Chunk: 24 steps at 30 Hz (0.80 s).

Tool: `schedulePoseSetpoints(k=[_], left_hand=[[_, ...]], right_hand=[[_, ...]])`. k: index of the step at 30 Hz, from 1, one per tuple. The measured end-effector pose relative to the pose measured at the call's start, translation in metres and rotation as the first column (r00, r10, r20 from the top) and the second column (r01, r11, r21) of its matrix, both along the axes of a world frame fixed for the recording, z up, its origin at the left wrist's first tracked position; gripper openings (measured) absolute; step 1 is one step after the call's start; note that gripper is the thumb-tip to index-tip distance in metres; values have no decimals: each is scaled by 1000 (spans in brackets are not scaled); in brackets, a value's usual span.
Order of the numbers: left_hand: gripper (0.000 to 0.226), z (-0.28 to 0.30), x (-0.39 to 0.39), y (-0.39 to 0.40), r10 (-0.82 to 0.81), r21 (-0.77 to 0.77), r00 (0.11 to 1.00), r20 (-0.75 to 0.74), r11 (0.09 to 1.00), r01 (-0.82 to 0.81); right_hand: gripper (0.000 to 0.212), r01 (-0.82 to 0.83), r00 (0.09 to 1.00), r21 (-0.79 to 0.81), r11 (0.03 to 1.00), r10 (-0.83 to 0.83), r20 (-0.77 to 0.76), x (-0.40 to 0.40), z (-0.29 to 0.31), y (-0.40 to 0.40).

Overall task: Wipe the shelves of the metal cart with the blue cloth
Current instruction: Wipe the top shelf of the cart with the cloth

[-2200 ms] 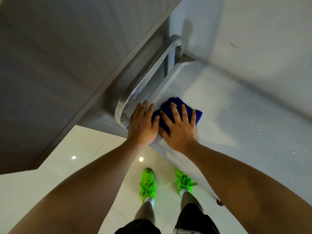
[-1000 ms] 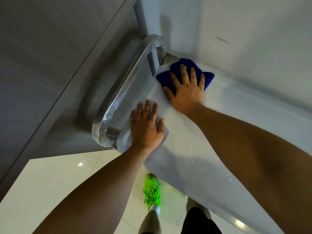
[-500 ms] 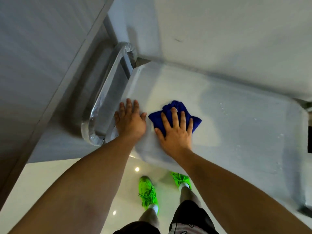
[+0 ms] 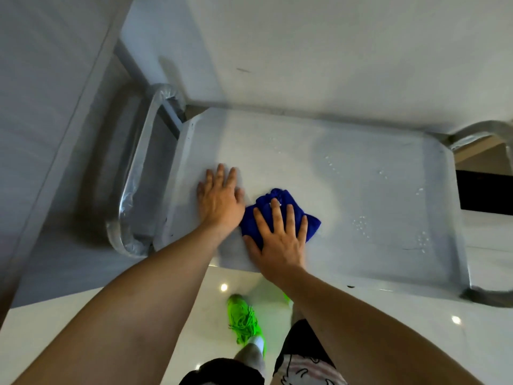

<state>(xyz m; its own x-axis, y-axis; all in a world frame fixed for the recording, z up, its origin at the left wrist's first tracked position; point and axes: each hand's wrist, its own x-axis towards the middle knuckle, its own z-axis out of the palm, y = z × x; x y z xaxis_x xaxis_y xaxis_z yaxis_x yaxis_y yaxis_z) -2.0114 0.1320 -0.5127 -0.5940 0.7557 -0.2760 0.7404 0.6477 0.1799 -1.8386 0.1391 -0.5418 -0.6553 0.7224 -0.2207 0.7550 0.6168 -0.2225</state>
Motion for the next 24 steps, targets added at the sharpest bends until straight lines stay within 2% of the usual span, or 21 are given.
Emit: schedulePoseSetpoints(k=[10,15,24], left_hand=[[53,-7,-3,59,32,74,999,2,997,-32],[57,-20,1,62,66,-8,996,-68,998,-67],[57,-27,-2,61,65,-30,997,-32,997,-66]], right_hand=[[70,85,996,21,996,-85,-17,-54,-13,122],[72,111,994,55,992,-110,-14,-88,-16,170],[71,109,993,33,994,-108,-37,-100,-12,181]])
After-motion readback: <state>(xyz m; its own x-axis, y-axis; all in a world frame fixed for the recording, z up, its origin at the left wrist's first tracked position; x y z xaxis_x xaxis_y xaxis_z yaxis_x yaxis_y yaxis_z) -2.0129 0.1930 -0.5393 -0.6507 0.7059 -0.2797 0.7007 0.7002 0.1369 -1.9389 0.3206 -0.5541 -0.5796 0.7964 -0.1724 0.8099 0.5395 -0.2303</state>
